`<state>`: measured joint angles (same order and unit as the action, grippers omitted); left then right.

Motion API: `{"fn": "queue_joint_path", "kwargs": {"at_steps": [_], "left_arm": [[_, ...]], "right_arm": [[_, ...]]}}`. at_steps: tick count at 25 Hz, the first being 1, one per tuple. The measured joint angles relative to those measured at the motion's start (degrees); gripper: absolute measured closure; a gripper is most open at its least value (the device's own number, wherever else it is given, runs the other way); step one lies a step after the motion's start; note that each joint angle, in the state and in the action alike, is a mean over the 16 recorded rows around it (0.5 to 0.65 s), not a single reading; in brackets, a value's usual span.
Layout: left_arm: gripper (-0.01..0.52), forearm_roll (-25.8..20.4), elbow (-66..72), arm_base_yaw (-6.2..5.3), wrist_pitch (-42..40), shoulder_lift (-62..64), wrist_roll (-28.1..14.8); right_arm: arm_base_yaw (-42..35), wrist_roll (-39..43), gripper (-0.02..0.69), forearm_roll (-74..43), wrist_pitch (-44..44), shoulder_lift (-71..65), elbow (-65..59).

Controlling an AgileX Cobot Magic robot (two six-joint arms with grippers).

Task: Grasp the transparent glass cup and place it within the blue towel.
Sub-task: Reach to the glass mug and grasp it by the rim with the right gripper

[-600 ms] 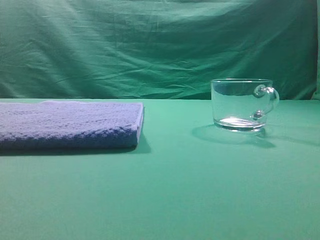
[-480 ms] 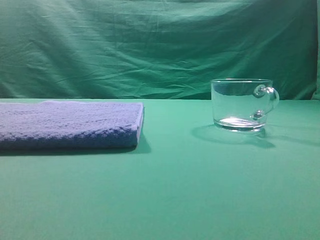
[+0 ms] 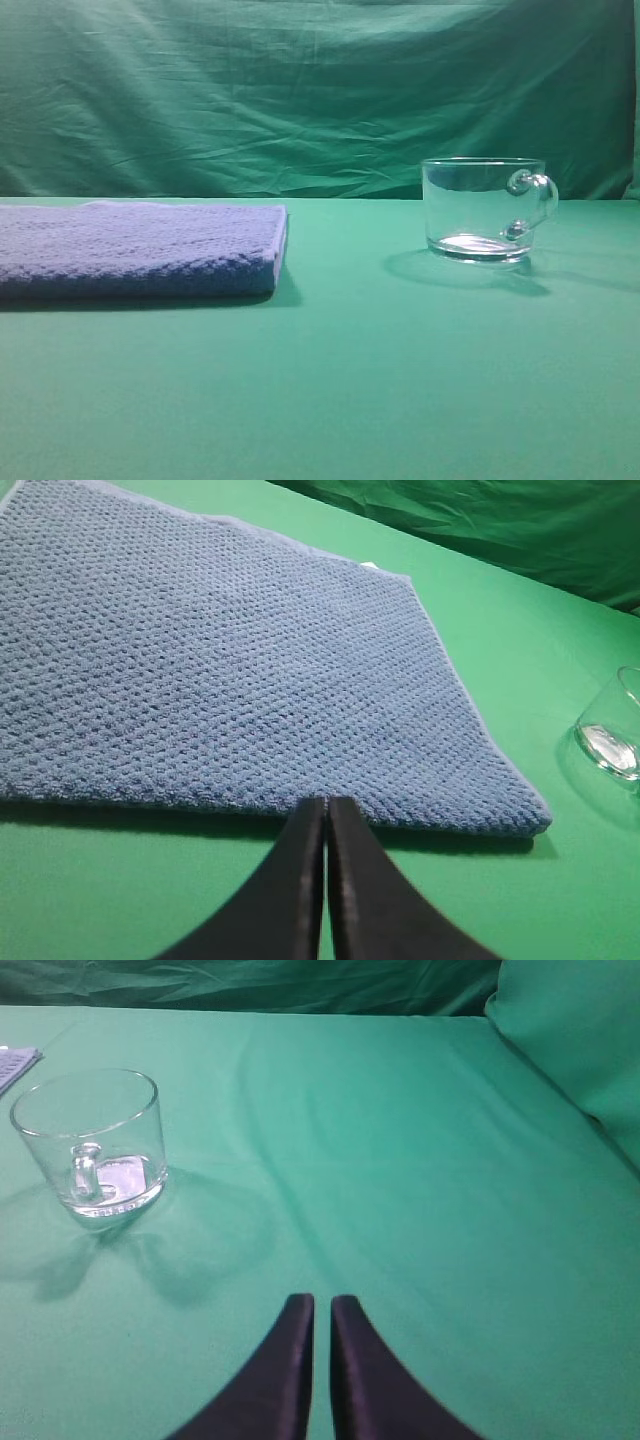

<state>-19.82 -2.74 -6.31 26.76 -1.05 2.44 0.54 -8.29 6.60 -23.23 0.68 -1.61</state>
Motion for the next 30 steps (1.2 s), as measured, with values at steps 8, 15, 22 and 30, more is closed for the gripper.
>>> {"fn": "queue_joint_path", "kwargs": {"at_steps": [8,15,22,30], "left_arm": [[0.514,0.0,0.0,0.00,0.0,0.0,0.0],[0.514,0.0,0.0,0.00,0.0,0.0,0.0],[0.514,0.0,0.0,0.00,0.0,0.0,0.0],[0.514,0.0,0.0,0.00,0.0,0.0,0.0]], "right_arm": [[0.0,0.2,0.609,-0.6,0.6,0.0,0.0],[0.0,1.9,0.609,2.6,5.8,0.0,0.0],[0.0,3.3,0.609,7.4,13.1,-0.1,0.6],[1.2,0.2,0.609,9.8,13.3,-6.8,7.2]]}}
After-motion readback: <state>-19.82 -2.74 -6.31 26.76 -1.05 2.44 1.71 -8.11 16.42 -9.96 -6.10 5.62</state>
